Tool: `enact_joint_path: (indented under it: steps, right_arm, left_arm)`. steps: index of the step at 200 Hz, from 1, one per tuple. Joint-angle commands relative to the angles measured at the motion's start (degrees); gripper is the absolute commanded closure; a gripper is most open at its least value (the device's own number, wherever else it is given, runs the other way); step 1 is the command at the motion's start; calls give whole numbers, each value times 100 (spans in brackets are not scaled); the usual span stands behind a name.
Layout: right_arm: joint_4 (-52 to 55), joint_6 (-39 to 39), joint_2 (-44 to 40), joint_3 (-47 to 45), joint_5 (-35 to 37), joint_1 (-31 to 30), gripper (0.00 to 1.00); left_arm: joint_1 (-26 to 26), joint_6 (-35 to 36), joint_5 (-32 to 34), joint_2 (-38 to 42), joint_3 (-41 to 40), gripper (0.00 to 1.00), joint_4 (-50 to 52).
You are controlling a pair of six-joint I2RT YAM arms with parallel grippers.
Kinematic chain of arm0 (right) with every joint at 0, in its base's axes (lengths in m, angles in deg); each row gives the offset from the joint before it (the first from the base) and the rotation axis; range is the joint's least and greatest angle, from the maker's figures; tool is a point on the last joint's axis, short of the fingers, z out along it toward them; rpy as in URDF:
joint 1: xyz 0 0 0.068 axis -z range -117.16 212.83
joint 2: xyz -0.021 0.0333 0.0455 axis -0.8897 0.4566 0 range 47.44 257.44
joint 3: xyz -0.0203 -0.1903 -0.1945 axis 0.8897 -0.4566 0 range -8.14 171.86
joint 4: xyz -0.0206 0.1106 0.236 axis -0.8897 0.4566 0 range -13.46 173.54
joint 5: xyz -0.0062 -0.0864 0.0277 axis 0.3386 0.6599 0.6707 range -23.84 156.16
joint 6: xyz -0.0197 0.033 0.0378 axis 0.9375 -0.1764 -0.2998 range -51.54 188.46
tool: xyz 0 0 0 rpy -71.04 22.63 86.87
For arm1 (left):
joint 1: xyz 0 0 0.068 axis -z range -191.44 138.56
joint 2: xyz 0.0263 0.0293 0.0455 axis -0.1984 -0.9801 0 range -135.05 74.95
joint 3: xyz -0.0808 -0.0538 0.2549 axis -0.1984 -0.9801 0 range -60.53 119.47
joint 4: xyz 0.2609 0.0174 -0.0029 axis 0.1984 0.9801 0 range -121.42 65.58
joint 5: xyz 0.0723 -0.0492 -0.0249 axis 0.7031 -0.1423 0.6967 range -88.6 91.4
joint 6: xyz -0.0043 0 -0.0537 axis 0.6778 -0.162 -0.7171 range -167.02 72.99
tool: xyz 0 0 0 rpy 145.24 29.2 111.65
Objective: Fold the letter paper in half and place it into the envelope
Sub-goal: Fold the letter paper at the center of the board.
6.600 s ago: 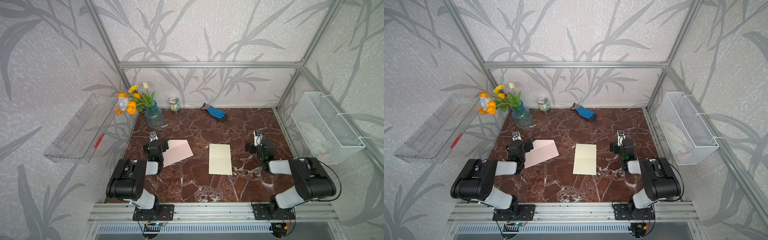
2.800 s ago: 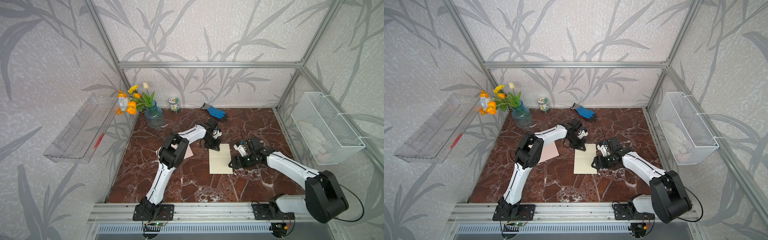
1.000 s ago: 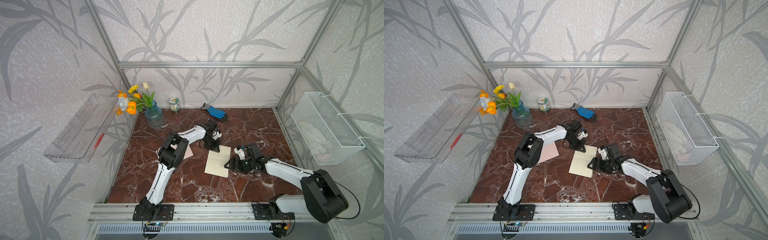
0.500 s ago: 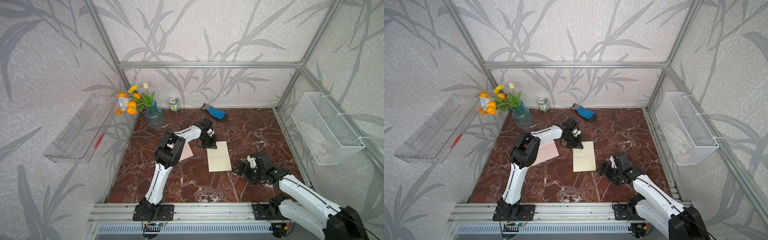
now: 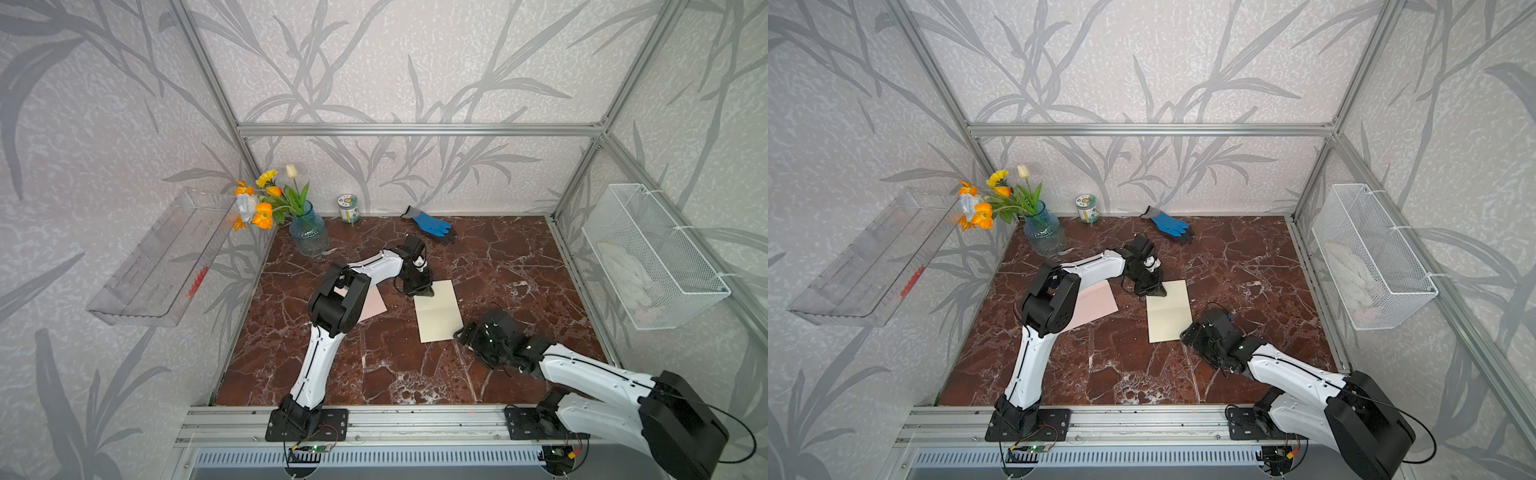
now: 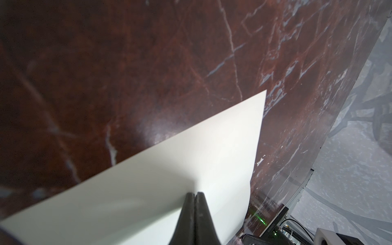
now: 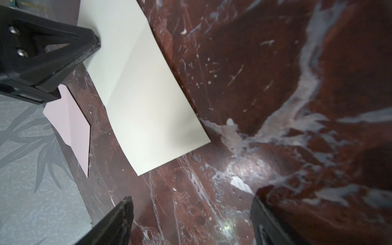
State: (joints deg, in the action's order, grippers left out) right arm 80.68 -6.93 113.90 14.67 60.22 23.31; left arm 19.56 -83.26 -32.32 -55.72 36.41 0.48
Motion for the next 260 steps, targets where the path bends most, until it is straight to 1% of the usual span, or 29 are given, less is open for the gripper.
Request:
enact_joint_path:
  steps: [1, 17, 38, 82, 127, 179, 213, 260]
  right_arm:
    - [20, -370, 668, 130, 424, -122, 14]
    - [46, -401, 1025, 351, 386, -152, 14]
    - [110, -495, 1282, 499, 339, -158, 14]
    - [128, -625, 1469, 554, 391, -171, 14]
    - [-113, -791, 1920, 700, 356, -178, 14]
    - [182, -862, 2148, 962, 373, -187, 14]
    - [-164, -969, 2290, 944, 450, -187, 14]
    - [-418, -898, 2524, 1227, 511, -187, 14]
  left_arm:
    - [-76, 168, 959, -349, -150, 100, 634]
    - [-81, 215, 1032, -306, -162, 100, 690]
    - [-83, 272, 1097, -257, -185, 100, 718]
    - [-75, 298, 1107, -197, -296, 100, 696]
    - [-64, 303, 1027, -200, -395, 100, 673]
    - [-66, 340, 955, -256, -354, 100, 690]
    - [-60, 421, 897, -323, -308, 100, 754]
    - [-57, 503, 875, -363, -288, 100, 808]
